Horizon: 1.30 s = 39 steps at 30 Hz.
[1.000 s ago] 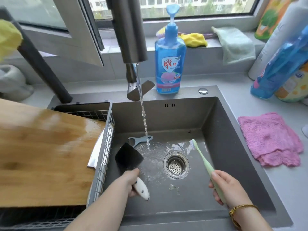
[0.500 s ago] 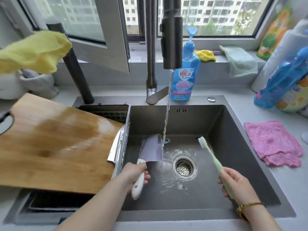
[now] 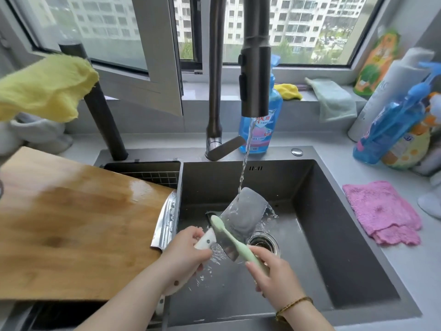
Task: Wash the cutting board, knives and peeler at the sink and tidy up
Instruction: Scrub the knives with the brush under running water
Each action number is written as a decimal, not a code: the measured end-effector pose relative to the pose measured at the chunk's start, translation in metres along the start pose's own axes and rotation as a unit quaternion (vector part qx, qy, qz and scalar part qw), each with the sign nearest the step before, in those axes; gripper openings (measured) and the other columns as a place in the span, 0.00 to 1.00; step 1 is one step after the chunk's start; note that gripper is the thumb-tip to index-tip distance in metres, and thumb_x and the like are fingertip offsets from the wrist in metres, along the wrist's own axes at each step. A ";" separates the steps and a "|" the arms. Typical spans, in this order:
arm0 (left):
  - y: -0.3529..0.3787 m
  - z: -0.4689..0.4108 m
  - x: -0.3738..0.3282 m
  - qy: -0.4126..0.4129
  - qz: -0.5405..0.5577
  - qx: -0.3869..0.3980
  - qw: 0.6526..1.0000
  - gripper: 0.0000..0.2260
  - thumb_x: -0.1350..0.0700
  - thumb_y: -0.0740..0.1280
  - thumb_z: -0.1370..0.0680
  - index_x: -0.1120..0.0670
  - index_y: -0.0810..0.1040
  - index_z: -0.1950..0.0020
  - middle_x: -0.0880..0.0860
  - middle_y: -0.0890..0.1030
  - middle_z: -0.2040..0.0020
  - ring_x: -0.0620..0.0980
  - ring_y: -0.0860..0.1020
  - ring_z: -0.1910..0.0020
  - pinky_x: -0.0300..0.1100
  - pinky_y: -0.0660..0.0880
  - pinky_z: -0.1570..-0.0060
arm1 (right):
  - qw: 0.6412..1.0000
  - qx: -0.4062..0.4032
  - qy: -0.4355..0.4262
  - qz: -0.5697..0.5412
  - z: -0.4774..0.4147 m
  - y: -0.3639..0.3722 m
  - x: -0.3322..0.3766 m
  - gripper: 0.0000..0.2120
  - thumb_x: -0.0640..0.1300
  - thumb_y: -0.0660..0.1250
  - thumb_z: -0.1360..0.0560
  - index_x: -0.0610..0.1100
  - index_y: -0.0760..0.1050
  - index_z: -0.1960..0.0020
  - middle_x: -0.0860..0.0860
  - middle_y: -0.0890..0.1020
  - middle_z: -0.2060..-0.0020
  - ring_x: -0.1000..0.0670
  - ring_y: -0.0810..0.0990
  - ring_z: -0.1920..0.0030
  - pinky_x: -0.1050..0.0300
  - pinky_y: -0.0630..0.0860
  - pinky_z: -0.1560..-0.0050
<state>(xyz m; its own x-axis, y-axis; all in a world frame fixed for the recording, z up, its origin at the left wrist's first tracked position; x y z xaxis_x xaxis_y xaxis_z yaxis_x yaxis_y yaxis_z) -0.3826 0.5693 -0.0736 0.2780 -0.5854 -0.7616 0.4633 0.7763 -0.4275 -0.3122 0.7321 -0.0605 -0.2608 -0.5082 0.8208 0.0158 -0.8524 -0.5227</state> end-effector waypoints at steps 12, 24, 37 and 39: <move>0.000 -0.014 -0.008 0.000 0.012 0.049 0.999 0.07 0.62 0.66 0.27 0.54 0.73 0.51 0.55 0.79 0.58 0.45 0.76 0.75 0.36 0.71 0.75 | 0.995 -0.050 0.061 -0.058 -0.025 -0.019 -0.023 0.12 0.43 0.63 0.24 0.59 0.76 0.59 0.59 0.73 0.80 0.59 0.69 0.76 0.70 0.63 0.75; 0.022 -0.024 -0.018 0.005 0.010 0.081 0.997 0.07 0.64 0.65 0.29 0.56 0.71 0.54 0.56 0.78 0.64 0.45 0.76 0.77 0.39 0.73 0.73 | 0.982 -0.163 0.096 -0.029 -0.042 -0.076 -0.033 0.08 0.45 0.63 0.24 0.50 0.80 0.56 0.55 0.72 0.78 0.57 0.70 0.71 0.67 0.65 0.71; 0.004 -0.029 -0.021 0.015 0.008 0.060 0.998 0.08 0.65 0.66 0.28 0.58 0.72 0.51 0.55 0.78 0.64 0.45 0.76 0.77 0.41 0.72 0.72 | 0.984 -0.065 0.045 0.160 -0.033 -0.066 -0.014 0.10 0.51 0.62 0.24 0.52 0.78 0.45 0.49 0.83 0.55 0.47 0.79 0.52 0.56 0.72 0.53; 0.006 -0.027 -0.020 0.014 0.006 0.058 0.998 0.08 0.64 0.67 0.28 0.56 0.72 0.52 0.55 0.78 0.62 0.45 0.76 0.77 0.40 0.72 0.73 | 0.974 -0.137 0.107 0.143 -0.044 -0.095 -0.029 0.11 0.50 0.62 0.24 0.49 0.79 0.45 0.47 0.81 0.58 0.45 0.77 0.53 0.55 0.71 0.52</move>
<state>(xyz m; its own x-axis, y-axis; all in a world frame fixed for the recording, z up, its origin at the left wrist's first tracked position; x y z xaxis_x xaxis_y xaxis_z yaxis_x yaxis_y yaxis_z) -0.4085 0.5925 -0.0742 0.2613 -0.5689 -0.7798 0.5555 0.7493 -0.3605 -0.3488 0.8331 -0.0444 -0.4787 -0.6582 0.5811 -0.1329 -0.5999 -0.7890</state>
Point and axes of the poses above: each hand's wrist, its own z-axis away from the middle knuckle, its own y-axis out of the palm, x = y × z, the point moved 9 cm from there along -z, towards the middle knuckle
